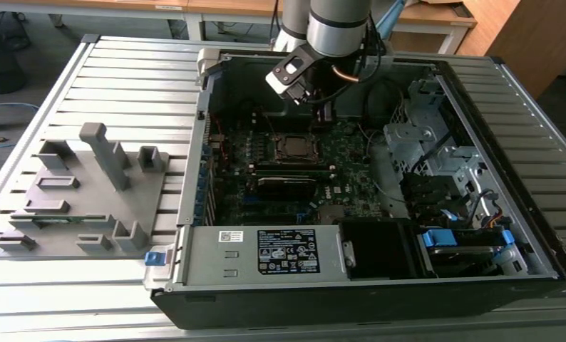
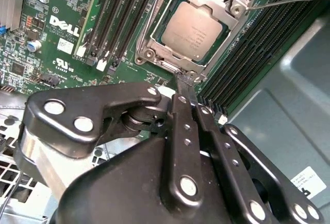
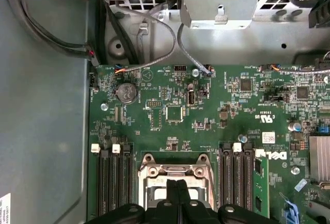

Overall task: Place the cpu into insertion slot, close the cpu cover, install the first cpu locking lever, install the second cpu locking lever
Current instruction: 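Close the cpu cover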

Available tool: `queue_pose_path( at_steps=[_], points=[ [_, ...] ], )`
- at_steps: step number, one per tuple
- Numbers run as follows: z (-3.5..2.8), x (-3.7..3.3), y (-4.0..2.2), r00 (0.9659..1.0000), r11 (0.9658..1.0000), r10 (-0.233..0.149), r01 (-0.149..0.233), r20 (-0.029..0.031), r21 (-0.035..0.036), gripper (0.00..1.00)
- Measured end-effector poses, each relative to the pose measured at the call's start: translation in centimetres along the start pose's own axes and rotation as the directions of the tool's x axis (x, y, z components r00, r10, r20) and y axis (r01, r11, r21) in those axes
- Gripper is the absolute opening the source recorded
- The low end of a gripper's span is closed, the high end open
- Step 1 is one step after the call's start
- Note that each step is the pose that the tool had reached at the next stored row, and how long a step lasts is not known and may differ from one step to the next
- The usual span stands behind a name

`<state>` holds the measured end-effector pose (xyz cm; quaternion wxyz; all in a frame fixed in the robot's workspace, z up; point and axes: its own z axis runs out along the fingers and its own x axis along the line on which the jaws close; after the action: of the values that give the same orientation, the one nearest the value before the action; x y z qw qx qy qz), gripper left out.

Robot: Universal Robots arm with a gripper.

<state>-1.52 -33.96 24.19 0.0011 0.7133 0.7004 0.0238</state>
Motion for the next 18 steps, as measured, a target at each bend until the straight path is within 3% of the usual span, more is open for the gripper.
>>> queue_pose_path(
  at_steps=[9, 12, 18],
  points=[
    [0.49, -0.05, -1.93, 1.0000, 1.0000, 0.000, 0.000, 0.0000, -0.0002, 0.11],
    [0.97, -0.07, -2.07, 1.0000, 1.0000, 0.000, 0.000, 0.0005, -0.0002, 0.11],
    [1.01, -0.07, -2.08, 1.0000, 1.0000, 0.000, 0.000, 0.0007, 0.0004, 0.11]
  ],
)
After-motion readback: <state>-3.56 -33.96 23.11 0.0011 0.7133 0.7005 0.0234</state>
